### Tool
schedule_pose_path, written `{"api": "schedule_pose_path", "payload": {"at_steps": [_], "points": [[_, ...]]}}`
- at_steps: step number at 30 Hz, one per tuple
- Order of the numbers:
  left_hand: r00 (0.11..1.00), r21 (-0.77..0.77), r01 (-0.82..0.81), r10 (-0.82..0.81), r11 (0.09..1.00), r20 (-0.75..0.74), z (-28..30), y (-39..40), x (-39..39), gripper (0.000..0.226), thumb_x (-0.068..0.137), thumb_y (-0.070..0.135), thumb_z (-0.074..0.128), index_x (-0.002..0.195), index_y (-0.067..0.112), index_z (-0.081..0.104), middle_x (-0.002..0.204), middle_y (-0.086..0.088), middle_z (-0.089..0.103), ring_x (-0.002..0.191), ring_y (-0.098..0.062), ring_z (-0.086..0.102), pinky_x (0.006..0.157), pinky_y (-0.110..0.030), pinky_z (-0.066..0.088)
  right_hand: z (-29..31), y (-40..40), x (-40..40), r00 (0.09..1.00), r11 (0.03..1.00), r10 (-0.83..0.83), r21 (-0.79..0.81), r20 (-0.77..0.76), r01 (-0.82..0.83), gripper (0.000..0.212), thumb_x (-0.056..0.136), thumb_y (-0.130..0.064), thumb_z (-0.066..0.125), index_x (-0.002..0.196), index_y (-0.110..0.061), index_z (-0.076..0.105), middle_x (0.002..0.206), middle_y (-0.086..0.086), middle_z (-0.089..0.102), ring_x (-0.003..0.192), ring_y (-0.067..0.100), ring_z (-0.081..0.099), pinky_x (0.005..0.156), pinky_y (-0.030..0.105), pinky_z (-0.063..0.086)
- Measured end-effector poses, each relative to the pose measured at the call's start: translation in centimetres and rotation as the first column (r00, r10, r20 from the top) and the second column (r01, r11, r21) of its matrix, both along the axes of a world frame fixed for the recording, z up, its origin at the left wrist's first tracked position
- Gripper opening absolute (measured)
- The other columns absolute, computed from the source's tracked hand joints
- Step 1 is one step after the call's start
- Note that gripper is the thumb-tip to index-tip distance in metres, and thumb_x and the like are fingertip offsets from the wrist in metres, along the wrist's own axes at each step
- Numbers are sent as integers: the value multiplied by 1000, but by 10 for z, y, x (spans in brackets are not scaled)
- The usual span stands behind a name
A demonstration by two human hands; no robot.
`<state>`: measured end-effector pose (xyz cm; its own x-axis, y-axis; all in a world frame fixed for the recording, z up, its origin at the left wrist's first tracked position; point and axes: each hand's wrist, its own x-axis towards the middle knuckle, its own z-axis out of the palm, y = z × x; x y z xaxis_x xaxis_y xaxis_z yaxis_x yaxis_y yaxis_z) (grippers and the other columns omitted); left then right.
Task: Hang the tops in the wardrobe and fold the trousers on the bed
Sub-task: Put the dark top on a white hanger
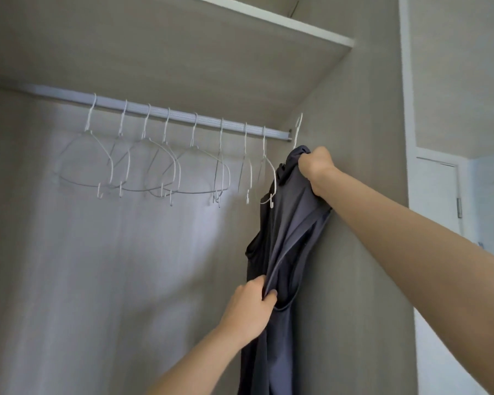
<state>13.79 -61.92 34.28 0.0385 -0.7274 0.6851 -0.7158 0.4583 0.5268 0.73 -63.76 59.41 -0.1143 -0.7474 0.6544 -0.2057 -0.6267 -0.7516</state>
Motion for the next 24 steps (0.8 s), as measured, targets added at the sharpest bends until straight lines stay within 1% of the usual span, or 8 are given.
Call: {"api": "schedule_pose_path", "payload": {"at_steps": [2, 5, 9, 13, 16, 18, 21, 24], "points": [[999, -11, 42, -42, 999, -8, 6, -17, 4, 19, 97, 32, 48, 104, 22, 62, 98, 5, 70, 90, -12, 65, 81, -33, 54, 11, -13, 5, 997, 998, -61, -32, -54, 59, 34, 96, -7, 41, 65, -16, 32, 68, 1, 36, 56, 12, 34, 51, 22, 33], [996, -24, 88, -88, 996, -24, 13, -37, 9, 21, 99, 29, 47, 111, 20, 61, 107, 4, 69, 100, -14, 65, 90, -38, 53, 23, -36, 13, 989, 992, -119, -64, -93, 113, 36, 96, -5, 42, 65, -16, 26, 67, 1, 31, 56, 13, 28, 48, 23, 24], [994, -16, 110, -110, 994, -22, 15, -63, 18, 19, 100, 23, 47, 111, 22, 62, 106, 7, 69, 98, -10, 65, 91, -36, 54, 28, -67, 18, 966, 982, -175, -104, -191, 157, 29, 95, -7, 44, 68, -13, 34, 71, 3, 38, 71, 21, 40, 51, 25, 30], [995, 10, 96, -95, 995, -14, 8, -75, 23, 15, 99, 23, 48, 100, 19, 63, 95, 4, 70, 88, -11, 66, 86, -38, 55, 23, -93, 24, 953, 983, -178, -89, -245, 161, 4, 97, -11, 44, 96, -7, 44, 96, 12, 46, 87, 19, 44, 70, 27, 35], [997, 33, 79, -78, 996, -27, 3, -77, 25, 17, 98, 24, 50, 93, 15, 63, 88, 0, 70, 83, -16, 66, 81, -39, 55, 19, -105, 23, 954, 984, -173, -84, -245, 157, 8, 97, -13, 44, 101, -9, 49, 99, 11, 46, 88, 18, 43, 73, 27, 35], [994, 46, 98, -96, 994, -46, 0, -74, 26, 18, 98, 25, 52, 85, 19, 62, 77, 7, 68, 74, -10, 64, 70, -29, 54, 16, -106, 20, 959, 980, -191, -91, -209, 175, 4, 94, -16, 47, 95, -12, 49, 96, 11, 48, 84, 21, 45, 70, 28, 37], [991, 45, 112, -107, 993, -85, -3, -65, 25, 27, 98, 26, 54, 71, 28, 54, 60, 21, 61, 56, 1, 56, 53, -11, 40, 8, -98, 14, 956, 973, -217, -117, -199, 197, 7, 91, -18, 49, 91, -11, 50, 93, 11, 49, 82, 22, 46, 68, 28, 37], [992, 32, 67, -64, 997, -111, -6, -53, 24, 32, 97, 30, 53, 66, 25, 47, 52, 15, 53, 48, 0, 47, 48, -15, 34, -6, -78, 8, 954, 969, -220, -162, -205, 188, 18, 91, -19, 50, 105, -8, 56, 98, 9, 50, 88, 23, 47, 74, 28, 38]]}}
